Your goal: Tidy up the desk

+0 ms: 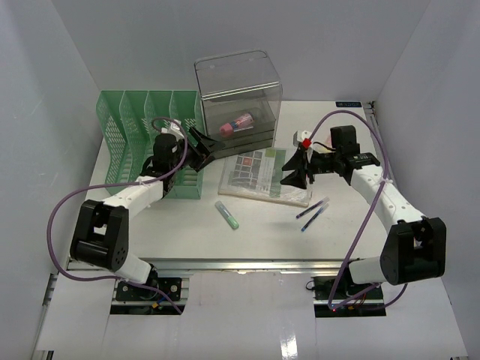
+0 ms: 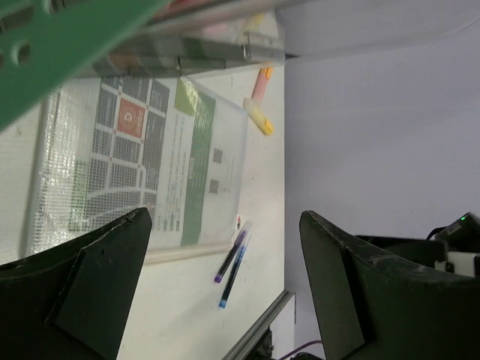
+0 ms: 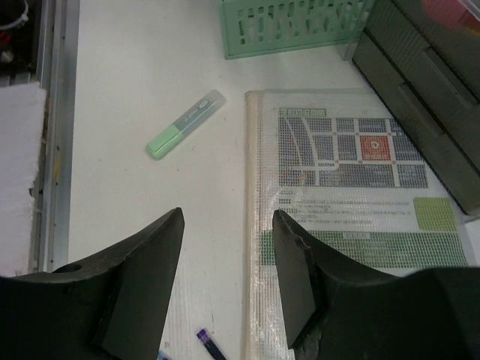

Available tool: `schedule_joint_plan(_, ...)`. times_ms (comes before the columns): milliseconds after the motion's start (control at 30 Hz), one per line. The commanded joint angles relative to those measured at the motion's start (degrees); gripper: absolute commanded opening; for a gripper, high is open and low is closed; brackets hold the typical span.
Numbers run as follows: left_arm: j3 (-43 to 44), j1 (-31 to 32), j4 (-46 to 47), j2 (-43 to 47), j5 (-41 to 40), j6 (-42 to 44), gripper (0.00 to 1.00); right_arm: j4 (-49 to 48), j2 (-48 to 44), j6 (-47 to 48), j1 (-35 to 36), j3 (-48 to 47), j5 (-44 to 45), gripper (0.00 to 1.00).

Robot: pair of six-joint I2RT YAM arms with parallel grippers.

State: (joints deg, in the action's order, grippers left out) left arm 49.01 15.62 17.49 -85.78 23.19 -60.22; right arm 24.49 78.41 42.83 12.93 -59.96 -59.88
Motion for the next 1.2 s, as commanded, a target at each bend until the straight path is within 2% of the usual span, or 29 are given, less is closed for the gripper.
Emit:
schedule_joint_plan(0,-1.6,3.3,4.9,0.2,-0.4,1.5,0.91,-12.8,-0.5,-17.4,-1.9,2.3,-0.8,0.59)
schedule_joint_plan(67,-1.9,4.0,7.6,-0.9,-0.8,1.4,0.9,-16.9,-0.8,-20.9,-2.4,3.7,0.0,0.6)
schedule_joint_plan(200,-2.6,7.5,15.4,-5.1,-3.8,0.9,0.8,-28.0,-0.6,-31.5,-4.5,6.7,-1.4,0.61)
schedule_joint_plan(433,-3.9,10.0,36.7,-14.9,-10.6,-4.7,0.46,-37.5,-3.3,-36.0,-6.4,12.1,-4.2,0.61)
schedule_joint_plan(533,-2.6,10.1,42.3,-20.2,-12.4,-7.0,0.39,-39.3,-4.1,-37.0,-6.9,12.9,-4.8,0.61)
schedule_joint_plan(833,2.2,11.4,42.7,-26.4,-21.1,-9.5,0.48,-42.3,-4.1,-40.0,-9.0,13.9,-7.4,0.61)
schedule_joint_plan(1167,6.3,14.2,38.2,-27.9,-32.5,-10.0,0.51,-46.6,-5.0,-44.6,-10.3,15.3,-9.1,0.61)
